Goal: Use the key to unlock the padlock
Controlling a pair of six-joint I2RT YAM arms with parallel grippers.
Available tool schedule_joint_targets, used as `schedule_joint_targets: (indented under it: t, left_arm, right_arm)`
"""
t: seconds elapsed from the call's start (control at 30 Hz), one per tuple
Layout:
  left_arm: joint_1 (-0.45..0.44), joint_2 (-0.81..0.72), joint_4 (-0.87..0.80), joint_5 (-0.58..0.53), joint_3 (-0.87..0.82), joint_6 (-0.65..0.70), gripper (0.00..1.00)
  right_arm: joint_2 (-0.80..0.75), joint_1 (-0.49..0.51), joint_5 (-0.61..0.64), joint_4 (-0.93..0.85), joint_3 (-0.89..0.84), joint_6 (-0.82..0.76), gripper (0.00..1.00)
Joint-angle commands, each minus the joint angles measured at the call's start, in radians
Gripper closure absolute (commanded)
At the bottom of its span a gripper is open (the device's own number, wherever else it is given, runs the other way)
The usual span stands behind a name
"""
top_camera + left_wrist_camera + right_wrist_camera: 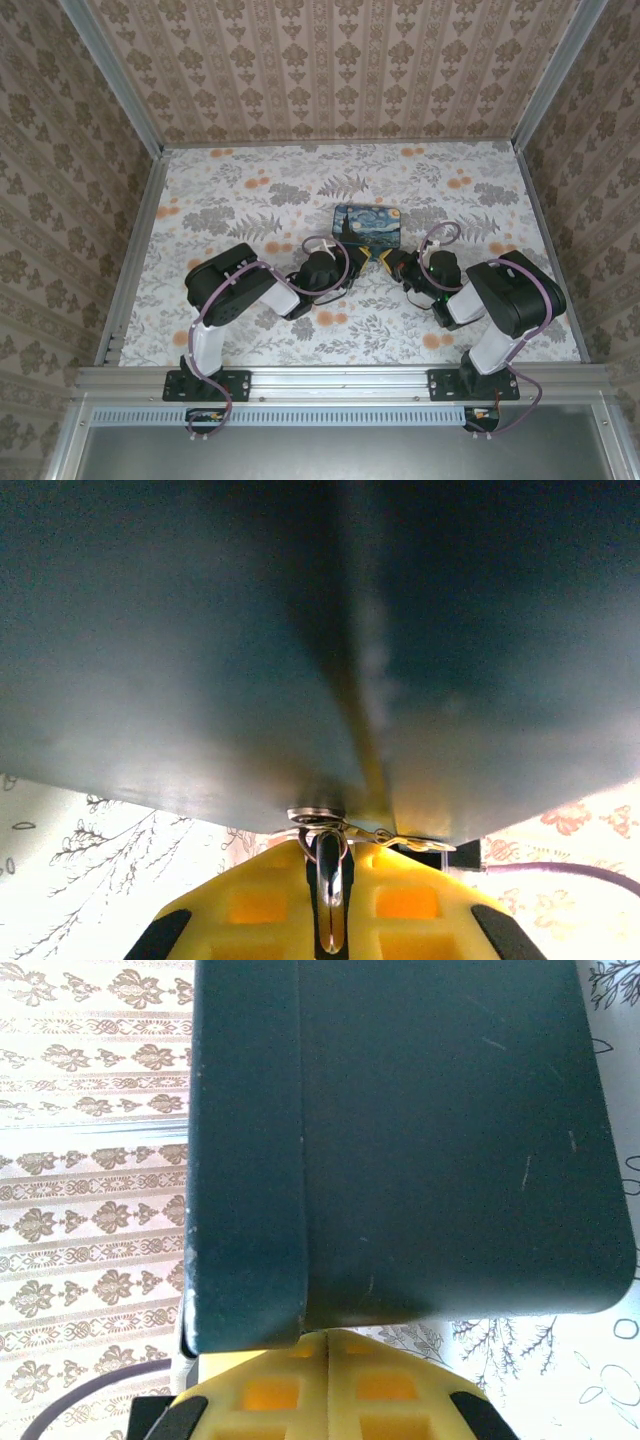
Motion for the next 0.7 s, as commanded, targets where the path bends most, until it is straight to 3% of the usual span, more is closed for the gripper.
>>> schedule_joint_targets:
  t: [0.0, 0.33, 0.67]
  left_arm:
    - [-0.025, -0.033, 0.163, 0.165, 0.067, 0.095, 1.0]
    - [-0.023, -0.019, 0.166, 0.163, 0.094, 0.091, 1.0]
    - [-0.046, -0.021, 0.167, 0.077, 0.109, -0.071, 1.0]
  right_arm:
    - [0.021, 0.024, -0.022, 0.011, -0.008, 0.006, 1.0]
    - [0.022, 0.028, -0.015, 0.03, -0.011, 0.005, 1.0]
    - [-0.025, 0.037, 0.014, 0.046, -0.017, -0.022, 1.0]
